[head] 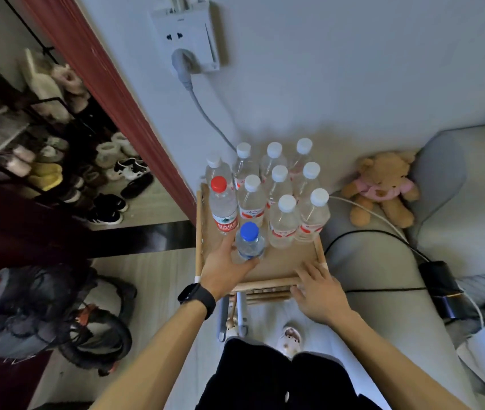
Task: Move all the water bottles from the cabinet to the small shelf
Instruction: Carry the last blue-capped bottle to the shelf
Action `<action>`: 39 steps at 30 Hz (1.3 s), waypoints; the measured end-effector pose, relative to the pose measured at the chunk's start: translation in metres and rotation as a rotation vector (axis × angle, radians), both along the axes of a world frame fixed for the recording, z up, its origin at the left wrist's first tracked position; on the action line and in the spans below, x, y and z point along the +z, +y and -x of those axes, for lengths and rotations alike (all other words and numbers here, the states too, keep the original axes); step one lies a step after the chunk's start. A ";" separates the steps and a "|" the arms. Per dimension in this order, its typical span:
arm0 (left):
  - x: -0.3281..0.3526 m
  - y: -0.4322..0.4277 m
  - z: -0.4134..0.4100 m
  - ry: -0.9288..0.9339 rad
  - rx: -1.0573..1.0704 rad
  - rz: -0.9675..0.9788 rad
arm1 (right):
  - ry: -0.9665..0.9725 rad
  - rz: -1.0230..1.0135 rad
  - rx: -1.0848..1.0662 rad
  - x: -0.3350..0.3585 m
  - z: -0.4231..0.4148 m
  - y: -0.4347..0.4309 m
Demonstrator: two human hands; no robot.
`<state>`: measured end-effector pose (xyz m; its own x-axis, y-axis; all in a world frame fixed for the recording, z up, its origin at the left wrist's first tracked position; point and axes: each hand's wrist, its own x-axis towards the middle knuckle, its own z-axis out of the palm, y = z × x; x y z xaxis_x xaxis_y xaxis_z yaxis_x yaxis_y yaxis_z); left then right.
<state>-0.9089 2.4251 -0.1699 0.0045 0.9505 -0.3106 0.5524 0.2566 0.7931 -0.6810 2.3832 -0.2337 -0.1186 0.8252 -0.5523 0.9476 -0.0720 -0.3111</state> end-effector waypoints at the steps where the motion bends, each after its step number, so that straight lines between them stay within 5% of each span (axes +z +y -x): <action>1: 0.002 0.000 -0.001 -0.011 0.011 0.005 | -0.010 -0.010 0.035 -0.010 -0.005 -0.004; 30: 0.024 0.018 -0.019 -0.100 -0.033 -0.068 | 0.028 0.051 0.130 -0.021 -0.018 -0.009; 39: 0.045 0.027 -0.014 0.123 -0.012 -0.286 | 0.034 0.047 0.139 -0.024 -0.018 -0.009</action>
<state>-0.8948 2.4520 -0.1252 -0.0049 0.9996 -0.0293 0.6500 0.0254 0.7595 -0.6632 2.3742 -0.2574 -0.2493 0.7728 -0.5836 0.9384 0.0440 -0.3426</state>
